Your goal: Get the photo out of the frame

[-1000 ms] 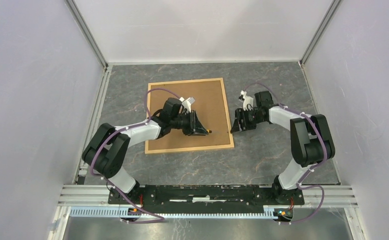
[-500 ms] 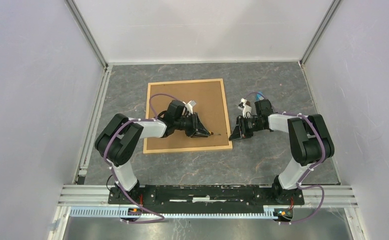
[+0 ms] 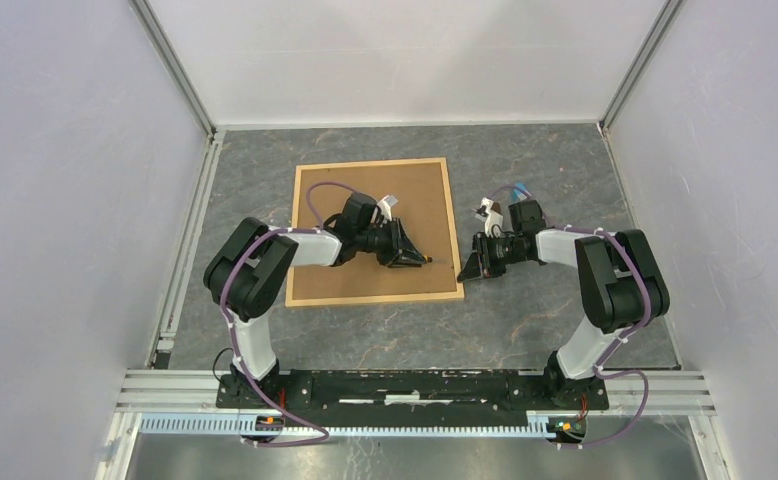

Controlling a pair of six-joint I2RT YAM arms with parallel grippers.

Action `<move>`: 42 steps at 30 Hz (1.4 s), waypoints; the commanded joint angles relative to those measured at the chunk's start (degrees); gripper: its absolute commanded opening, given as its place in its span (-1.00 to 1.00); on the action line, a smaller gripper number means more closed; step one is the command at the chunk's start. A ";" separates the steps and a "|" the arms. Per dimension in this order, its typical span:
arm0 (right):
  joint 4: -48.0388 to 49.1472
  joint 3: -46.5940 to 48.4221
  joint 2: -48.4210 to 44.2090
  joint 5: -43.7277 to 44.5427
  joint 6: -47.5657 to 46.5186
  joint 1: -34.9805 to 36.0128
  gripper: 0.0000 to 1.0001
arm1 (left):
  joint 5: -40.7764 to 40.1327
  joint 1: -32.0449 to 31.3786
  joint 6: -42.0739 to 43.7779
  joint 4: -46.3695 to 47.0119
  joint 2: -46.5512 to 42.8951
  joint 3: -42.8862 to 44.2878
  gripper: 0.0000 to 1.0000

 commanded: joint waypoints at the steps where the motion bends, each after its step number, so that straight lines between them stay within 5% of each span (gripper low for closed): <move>1: -1.59 -0.52 2.20 8.93 -2.37 1.15 -0.43 | 2.36 -0.08 -2.52 -0.84 0.44 1.12 -0.95; 42: 0.45 0.20 3.51 11.38 -1.99 6.19 -0.55 | 2.86 -2.69 -5.21 -5.47 7.35 3.55 -0.96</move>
